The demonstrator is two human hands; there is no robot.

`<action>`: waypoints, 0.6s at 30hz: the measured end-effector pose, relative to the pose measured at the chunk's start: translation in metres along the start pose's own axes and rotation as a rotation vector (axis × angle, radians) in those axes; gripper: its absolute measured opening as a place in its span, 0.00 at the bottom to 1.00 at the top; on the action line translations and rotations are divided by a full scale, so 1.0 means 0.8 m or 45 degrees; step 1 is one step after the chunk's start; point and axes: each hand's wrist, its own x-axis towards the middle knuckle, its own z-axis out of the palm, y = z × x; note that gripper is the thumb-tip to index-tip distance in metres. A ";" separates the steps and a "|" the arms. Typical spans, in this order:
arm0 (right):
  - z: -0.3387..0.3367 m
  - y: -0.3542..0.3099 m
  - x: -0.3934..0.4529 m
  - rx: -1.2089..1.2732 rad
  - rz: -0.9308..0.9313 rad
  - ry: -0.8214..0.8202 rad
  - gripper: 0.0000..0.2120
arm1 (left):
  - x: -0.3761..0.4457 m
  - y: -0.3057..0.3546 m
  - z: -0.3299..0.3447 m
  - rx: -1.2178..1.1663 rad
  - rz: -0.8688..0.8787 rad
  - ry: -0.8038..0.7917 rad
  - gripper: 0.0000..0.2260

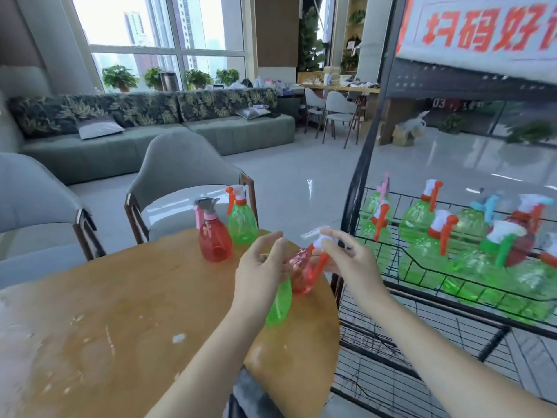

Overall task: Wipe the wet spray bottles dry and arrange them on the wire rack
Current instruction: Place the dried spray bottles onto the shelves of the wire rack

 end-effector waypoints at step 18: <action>-0.229 0.102 -0.183 -0.122 -0.041 0.387 0.11 | -0.162 -0.091 0.178 -0.168 0.057 -0.372 0.10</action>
